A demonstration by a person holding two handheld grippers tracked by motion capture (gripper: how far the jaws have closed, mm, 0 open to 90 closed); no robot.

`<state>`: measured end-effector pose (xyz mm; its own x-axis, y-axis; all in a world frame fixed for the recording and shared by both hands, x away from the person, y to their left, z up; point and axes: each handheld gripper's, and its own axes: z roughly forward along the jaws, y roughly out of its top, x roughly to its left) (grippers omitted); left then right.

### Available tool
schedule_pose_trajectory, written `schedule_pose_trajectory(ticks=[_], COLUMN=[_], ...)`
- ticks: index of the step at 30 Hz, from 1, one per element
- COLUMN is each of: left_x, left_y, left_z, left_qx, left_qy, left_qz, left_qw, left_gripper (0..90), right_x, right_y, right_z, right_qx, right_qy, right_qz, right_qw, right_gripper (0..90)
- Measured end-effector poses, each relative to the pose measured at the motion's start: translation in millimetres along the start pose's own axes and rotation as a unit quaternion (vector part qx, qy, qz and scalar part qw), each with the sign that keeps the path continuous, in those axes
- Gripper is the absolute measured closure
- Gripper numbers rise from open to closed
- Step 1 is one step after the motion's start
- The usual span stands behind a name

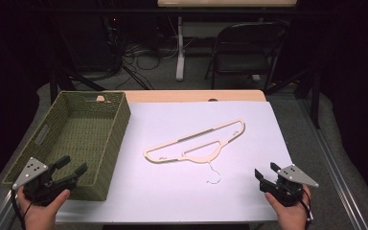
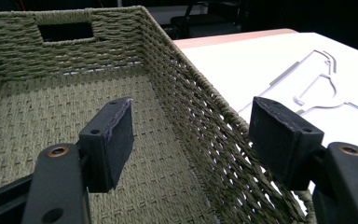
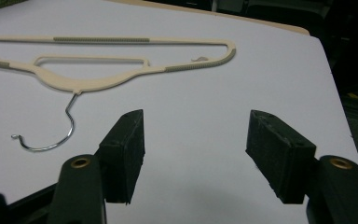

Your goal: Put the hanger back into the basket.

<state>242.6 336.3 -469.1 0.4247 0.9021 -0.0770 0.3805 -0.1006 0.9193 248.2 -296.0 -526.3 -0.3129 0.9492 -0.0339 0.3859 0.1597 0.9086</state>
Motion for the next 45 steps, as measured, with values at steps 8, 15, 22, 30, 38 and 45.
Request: schedule_pose_trajectory(ticks=[8,15,22,30,38,45], left_x=[-1.0,-2.7,-2.7,-2.6,-3.8,-4.4], left_y=[-1.4,1.3,3.0,2.4,3.2,2.8], left_z=[2.7,-1.6,-4.0,-4.6,-5.2,-3.4], left_qx=[0.007,0.007,0.002,0.005,0.009,0.012], left_qy=[-0.004,-0.004,-0.004,-0.005,-0.006,-0.010], left_qz=[0.000,0.000,-0.006,-0.002,0.002,0.003], left_qw=[1.0000,1.0000,1.0000,1.0000,0.9999,0.9999], left_gripper=[30.7,30.7,31.5,32.0,32.0,32.1], right_x=[1.1,7.4,9.6,11.8,17.1,25.2], right_y=[0.2,11.2,35.3,62.8,80.2,97.1], right_z=[4.8,5.9,10.5,14.8,27.7,38.0], right_qx=[0.033,0.050,0.073,0.085,0.139,0.169], right_qy=[0.017,0.020,0.040,0.061,0.073,0.084], right_qz=[-0.003,-0.036,-0.067,-0.079,-0.113,-0.136], right_qw=[0.9993,0.9979,0.9943,0.9914,0.9811,0.9726], right_gripper=[36.5,36.1,36.2,36.2,36.1,36.2])
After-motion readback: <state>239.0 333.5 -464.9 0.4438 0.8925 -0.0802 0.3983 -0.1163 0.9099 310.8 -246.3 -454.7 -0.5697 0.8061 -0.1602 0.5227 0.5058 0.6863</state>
